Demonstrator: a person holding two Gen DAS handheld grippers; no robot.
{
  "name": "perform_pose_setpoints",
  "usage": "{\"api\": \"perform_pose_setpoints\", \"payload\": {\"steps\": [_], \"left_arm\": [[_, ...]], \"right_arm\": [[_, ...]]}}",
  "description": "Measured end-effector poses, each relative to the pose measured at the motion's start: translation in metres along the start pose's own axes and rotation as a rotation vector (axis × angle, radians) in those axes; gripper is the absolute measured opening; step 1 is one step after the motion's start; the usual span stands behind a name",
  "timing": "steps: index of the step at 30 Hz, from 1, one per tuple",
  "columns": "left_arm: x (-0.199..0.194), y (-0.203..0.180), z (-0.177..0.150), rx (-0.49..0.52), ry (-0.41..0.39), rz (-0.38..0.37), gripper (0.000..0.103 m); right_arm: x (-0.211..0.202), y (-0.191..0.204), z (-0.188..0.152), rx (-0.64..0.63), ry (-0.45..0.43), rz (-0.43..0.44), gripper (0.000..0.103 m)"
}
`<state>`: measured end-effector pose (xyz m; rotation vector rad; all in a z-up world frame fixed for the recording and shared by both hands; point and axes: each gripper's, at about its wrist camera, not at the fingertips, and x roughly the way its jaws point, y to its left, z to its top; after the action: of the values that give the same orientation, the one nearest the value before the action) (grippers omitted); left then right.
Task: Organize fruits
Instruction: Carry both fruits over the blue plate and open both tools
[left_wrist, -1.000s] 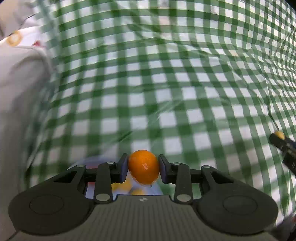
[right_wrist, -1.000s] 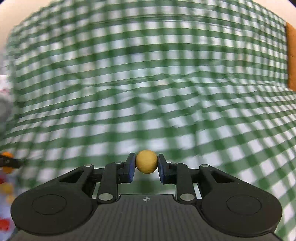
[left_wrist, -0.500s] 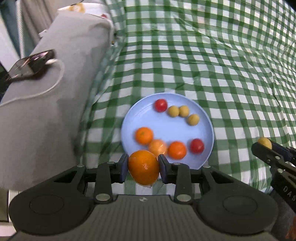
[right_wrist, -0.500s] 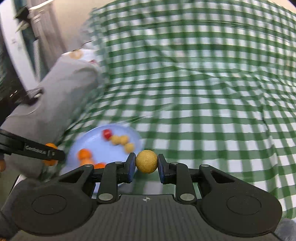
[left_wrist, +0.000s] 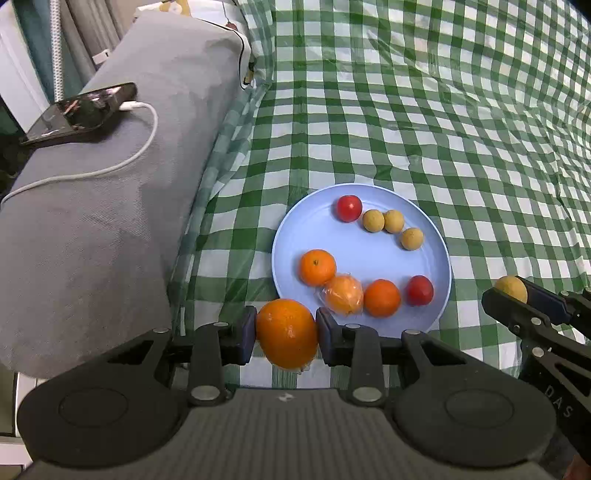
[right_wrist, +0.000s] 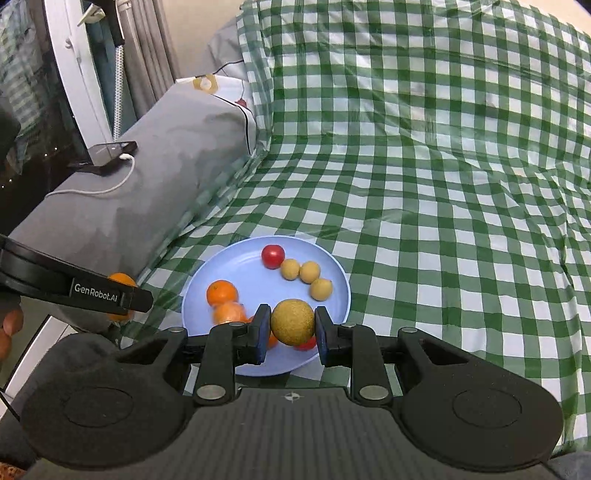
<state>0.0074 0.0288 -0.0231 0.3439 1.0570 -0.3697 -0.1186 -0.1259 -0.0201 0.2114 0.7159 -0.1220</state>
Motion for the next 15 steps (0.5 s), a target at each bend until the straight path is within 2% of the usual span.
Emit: {"api": "perform_pose_setpoints", "payload": {"steps": [7,15], "left_arm": [[0.033,-0.005,0.016,0.028,0.02,0.002,0.038],[0.079,-0.009,0.037,0.066,0.039,0.021,0.038]], "right_arm": [[0.029,-0.007,0.004,-0.007,0.036,-0.004,0.027],[0.083,-0.003,0.011,-0.049,0.084,-0.015,0.027]]}}
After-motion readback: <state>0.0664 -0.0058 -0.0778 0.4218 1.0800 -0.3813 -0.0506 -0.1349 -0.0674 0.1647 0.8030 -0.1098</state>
